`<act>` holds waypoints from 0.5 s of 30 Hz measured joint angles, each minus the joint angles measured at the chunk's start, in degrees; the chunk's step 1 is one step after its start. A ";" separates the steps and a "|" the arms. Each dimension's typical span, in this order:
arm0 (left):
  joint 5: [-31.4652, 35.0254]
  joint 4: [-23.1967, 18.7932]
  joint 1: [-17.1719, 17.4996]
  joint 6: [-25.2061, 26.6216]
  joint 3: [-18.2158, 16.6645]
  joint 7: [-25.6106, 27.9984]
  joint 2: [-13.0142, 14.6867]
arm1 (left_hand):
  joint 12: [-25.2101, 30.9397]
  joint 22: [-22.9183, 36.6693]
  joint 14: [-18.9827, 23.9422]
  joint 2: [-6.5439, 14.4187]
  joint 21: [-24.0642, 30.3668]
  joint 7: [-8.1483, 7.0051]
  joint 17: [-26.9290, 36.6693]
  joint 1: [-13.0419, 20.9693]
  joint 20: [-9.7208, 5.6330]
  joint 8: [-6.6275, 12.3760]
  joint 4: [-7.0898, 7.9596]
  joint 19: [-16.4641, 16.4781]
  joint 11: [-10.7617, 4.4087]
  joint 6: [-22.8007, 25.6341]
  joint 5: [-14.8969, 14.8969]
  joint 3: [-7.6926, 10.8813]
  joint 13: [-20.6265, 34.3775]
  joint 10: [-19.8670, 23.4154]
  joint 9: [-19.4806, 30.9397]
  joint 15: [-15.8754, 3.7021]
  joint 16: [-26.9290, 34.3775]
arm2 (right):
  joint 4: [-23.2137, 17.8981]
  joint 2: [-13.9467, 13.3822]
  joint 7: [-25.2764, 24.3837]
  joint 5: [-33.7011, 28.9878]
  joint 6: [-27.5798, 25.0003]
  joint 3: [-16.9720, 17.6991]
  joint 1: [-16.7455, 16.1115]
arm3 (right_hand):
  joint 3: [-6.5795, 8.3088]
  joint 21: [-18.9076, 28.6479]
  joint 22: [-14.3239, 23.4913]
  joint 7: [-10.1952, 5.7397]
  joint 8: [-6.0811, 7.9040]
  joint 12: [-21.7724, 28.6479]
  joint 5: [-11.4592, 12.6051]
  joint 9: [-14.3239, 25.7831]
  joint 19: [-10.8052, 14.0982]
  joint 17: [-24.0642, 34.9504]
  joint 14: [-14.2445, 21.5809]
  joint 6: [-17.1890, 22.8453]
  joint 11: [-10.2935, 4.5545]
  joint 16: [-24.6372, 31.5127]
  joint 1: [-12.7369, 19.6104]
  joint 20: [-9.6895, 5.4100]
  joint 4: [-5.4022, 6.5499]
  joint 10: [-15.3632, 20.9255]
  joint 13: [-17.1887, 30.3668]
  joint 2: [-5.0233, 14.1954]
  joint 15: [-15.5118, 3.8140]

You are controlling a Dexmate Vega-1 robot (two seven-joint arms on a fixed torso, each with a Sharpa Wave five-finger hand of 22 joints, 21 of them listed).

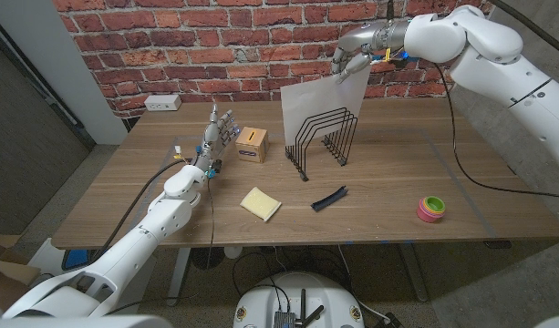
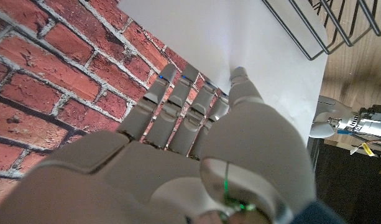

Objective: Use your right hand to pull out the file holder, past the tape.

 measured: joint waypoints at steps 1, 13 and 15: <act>0.00 0.00 0.00 0.00 0.00 0.00 0.00 | 0.00 0.00 0.00 0.00 0.00 0.00 0.00 0.00 0.00 0.00 0.00 0.00 0.00 0.00 0.00 0.00 0.00 0.00 0.00 0.00 0.00 | -0.10 -0.05 0.00 0.00 0.00 0.07 -0.07 | 0.00 0.00 0.00 0.00 0.00 0.00 0.00 0.00 0.00 0.00 0.00 0.00 0.00 0.00 0.00 0.00 0.00 0.00 0.00 0.00 0.00; -0.01 0.00 -0.03 0.00 0.03 -0.06 -0.01 | 0.00 0.00 0.00 0.00 0.00 0.00 0.00 0.00 0.00 0.00 0.00 0.00 0.00 0.00 0.00 0.00 0.00 0.00 0.00 0.00 0.00 | -4.11 -2.09 -2.17 -0.32 -2.87 2.69 -3.20 | 0.00 0.00 0.00 -0.30 -0.01 0.00 0.00 0.03 0.00 0.00 0.00 0.30 0.00 0.00 -0.23 0.00 0.00 0.00 0.00 0.23 0.00; -0.01 0.02 -0.04 0.00 0.03 -0.07 -0.01 | 0.00 0.00 0.00 0.00 0.00 0.00 0.00 0.00 0.00 0.00 0.00 0.00 0.00 0.00 0.00 0.00 0.00 0.00 0.00 0.00 0.00 | -4.57 -2.35 -2.67 -0.36 -3.38 3.06 -3.66 | 0.00 0.00 0.01 -0.30 -0.01 0.00 0.00 0.04 0.00 0.01 0.00 0.30 0.00 0.00 -0.23 0.00 0.00 0.00 0.00 0.23 0.00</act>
